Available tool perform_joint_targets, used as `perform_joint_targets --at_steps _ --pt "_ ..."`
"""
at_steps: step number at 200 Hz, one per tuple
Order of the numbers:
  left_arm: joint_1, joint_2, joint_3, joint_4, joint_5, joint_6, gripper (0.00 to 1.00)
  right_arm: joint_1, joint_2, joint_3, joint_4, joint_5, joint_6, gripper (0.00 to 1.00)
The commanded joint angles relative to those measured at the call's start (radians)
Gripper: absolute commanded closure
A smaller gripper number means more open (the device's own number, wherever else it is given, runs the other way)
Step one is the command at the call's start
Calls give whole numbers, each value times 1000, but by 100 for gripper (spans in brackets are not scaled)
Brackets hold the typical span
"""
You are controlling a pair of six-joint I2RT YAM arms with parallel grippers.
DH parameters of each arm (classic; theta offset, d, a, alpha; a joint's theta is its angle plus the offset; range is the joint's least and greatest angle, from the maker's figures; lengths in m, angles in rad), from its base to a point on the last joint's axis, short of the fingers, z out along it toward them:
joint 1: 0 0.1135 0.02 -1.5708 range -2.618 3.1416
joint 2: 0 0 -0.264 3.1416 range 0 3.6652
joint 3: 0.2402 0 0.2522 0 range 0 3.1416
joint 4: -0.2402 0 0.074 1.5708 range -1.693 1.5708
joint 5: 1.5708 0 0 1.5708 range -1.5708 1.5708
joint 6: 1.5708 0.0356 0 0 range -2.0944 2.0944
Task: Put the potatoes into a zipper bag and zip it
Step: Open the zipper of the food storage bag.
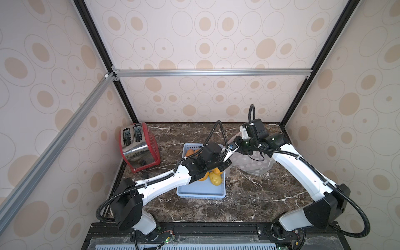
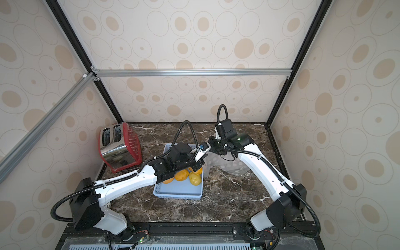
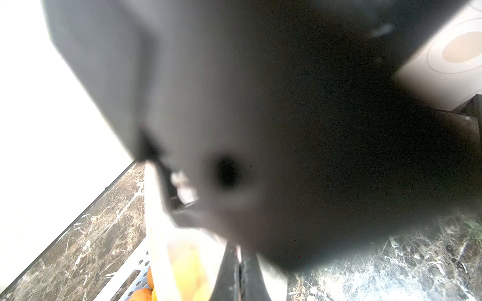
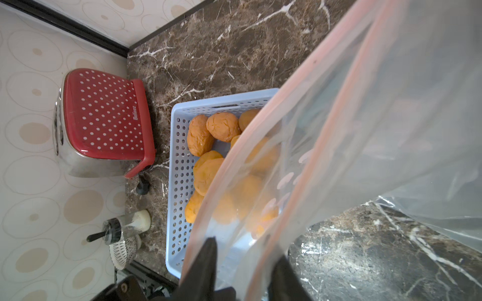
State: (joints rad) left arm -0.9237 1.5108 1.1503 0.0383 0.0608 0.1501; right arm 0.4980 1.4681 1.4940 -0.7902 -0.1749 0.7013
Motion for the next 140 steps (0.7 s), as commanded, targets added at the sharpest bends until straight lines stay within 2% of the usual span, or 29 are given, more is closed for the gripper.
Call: perform_joint_targets --at_steps 1,11,13,21,26,34,60,81,104,122,140 --pt "-14 -12 0 21 -6 6 93 -1 5 16 -18 8 -9 89" --pt "-14 -14 3 14 -4 -7 60 -1 0 17 -7 5 -30 98" --pt "-14 -15 4 14 -5 -12 50 -1 -1 17 -3 3 -35 100" --pt "-14 -23 8 7 -23 -40 20 0 -9 16 7 1 -61 100" --pt "-14 -31 9 0 -37 -59 10 0 -19 11 18 -2 -77 100" --pt "-14 -57 2 3 -56 -90 2 0 -36 -8 53 -21 -124 100" --pt "-2 -139 0 -7 -105 -239 1 1 -120 -119 160 -39 -269 100" --pt "17 -120 61 -83 -34 -376 1 3 -165 -176 172 -41 -360 100" --pt "18 -70 104 -100 46 -492 2 3 -223 -241 199 -35 -403 100" --pt "18 -8 143 -95 121 -546 6 3 -245 -267 209 -41 -414 100" --pt "18 48 165 -89 130 -575 14 3 -246 -268 197 -57 -420 100"
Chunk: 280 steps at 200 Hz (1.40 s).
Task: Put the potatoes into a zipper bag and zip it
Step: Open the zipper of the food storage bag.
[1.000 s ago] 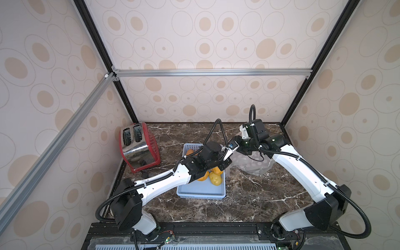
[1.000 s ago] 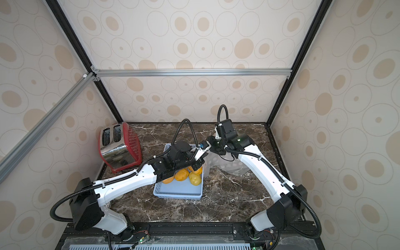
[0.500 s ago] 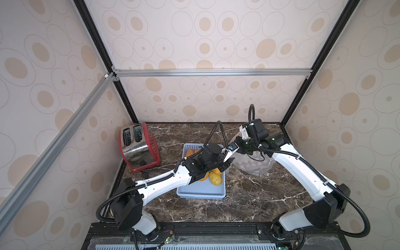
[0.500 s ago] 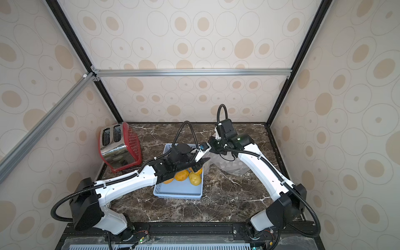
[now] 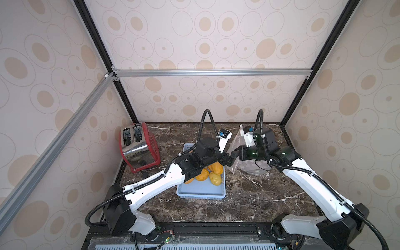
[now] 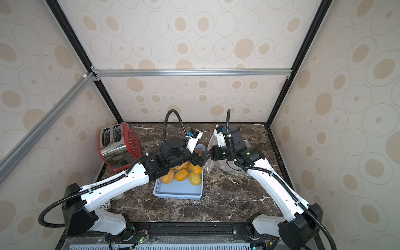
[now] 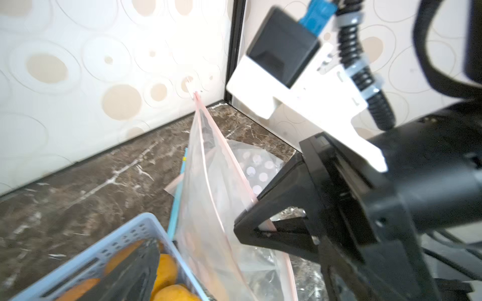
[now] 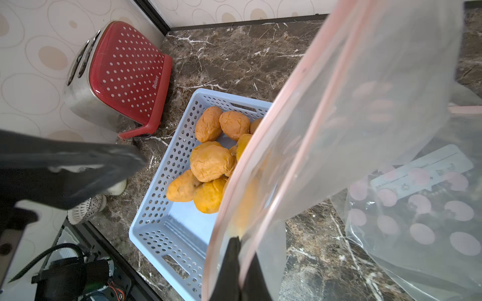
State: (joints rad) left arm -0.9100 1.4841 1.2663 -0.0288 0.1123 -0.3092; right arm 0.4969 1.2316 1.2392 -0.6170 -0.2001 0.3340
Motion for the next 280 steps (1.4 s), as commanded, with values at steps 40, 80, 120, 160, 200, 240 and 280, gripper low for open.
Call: perform_joint_targets --at_steps 40,80,120,160,200,240,280 --pt "4 127 46 -11 25 -137 31 4 -23 -25 22 -46 -61 100" --pt "5 155 46 -4 21 -148 68 4 -19 -30 29 -76 -58 100" --pt "13 94 -21 27 38 -148 43 4 -23 -37 28 -50 -65 100" --pt "20 18 -89 48 105 -153 31 4 -21 -43 29 -66 -66 100" --pt "29 -59 -171 89 186 -151 37 5 -24 -55 32 -66 -68 100" --pt "50 -81 -213 108 238 -163 44 2 -29 -67 41 -80 -64 100" --pt "55 -27 -186 113 180 -201 52 3 -26 -73 40 -90 -63 100"
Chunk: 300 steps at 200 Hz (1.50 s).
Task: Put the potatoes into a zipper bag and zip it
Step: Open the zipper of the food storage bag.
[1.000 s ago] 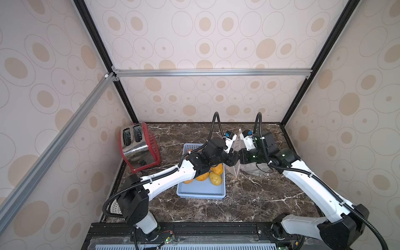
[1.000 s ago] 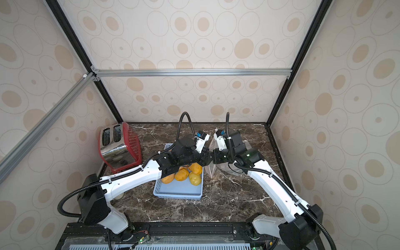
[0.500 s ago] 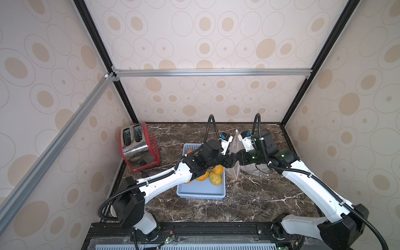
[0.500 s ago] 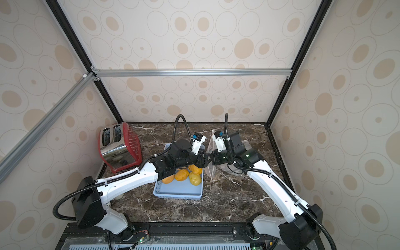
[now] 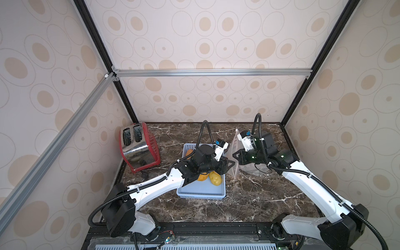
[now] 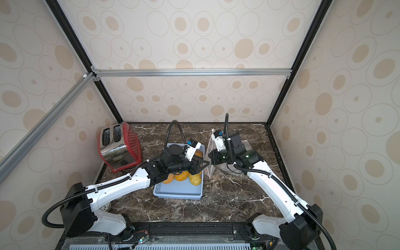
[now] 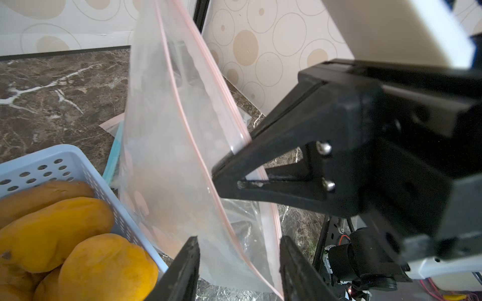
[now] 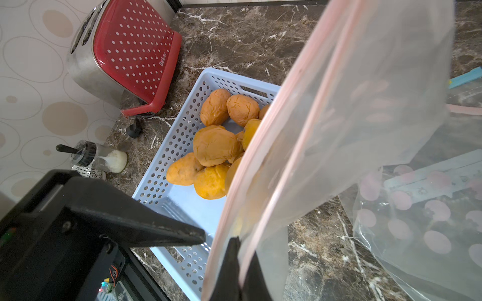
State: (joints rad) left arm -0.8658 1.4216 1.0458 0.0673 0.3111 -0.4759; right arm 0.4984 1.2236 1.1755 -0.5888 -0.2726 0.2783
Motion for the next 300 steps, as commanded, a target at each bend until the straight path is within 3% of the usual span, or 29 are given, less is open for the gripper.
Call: perform_joint_targets --at_steps 1,20,109,154,174,218,271,300 --pt "11 38 37 18 -19 -35 52 2 -17 -10 12 -18 -8 100" --pt "14 79 65 32 -17 -33 53 3 -13 -11 14 -23 -5 100" --pt "43 184 168 37 -138 -40 73 3 16 11 -73 2 -35 100" --pt "45 207 163 52 -151 -41 100 3 26 12 -123 51 -41 100" --pt "46 215 160 56 -152 -47 100 2 29 13 -143 111 -30 100" --pt "45 192 112 97 -162 -88 100 3 59 45 -257 393 43 95" --pt "46 171 65 125 -200 -116 100 3 64 108 -379 547 56 97" --pt "46 189 70 125 -204 -117 100 3 31 112 -364 537 35 100"
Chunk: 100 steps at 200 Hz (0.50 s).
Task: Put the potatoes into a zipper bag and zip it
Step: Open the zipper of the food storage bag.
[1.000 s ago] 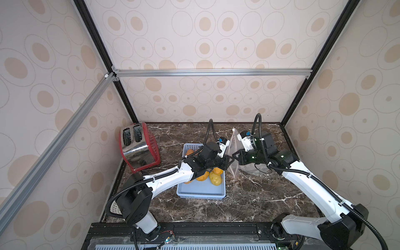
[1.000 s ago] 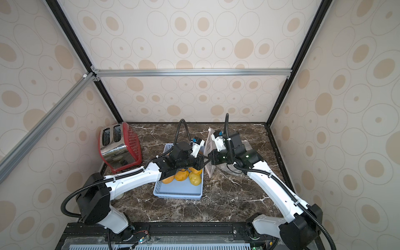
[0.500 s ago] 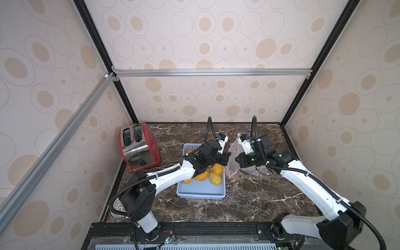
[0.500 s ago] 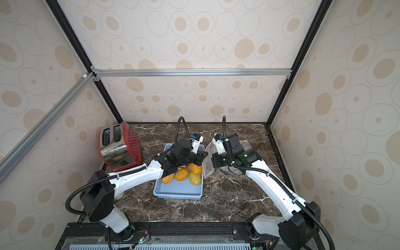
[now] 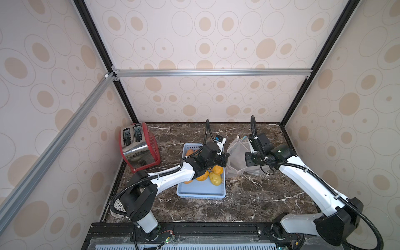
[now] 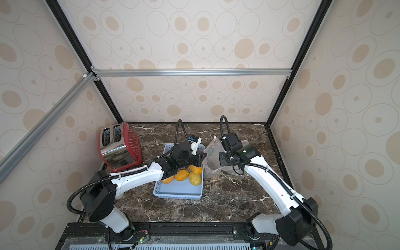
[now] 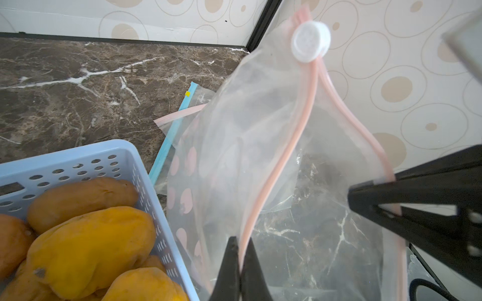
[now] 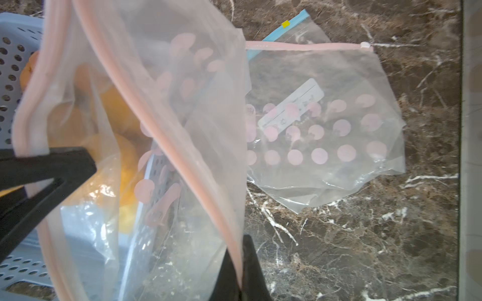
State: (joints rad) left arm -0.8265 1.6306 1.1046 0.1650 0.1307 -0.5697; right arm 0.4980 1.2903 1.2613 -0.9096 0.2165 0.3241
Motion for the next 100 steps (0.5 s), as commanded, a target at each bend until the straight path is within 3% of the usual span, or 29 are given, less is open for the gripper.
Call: perform_joint_targets --at_steps 1,29,75,100 --pt "6 -18 13 27 -21 -22 100 4 -37 26 -43 46 -12 100" --pt "7 28 30 52 59 -22 86 2 -37 63 -81 44 -42 100" --pt "13 -4 85 18 104 39 33 2 -42 111 -149 59 -73 100" --pt "24 -42 109 -5 145 56 18 4 -41 142 -197 85 -80 100"
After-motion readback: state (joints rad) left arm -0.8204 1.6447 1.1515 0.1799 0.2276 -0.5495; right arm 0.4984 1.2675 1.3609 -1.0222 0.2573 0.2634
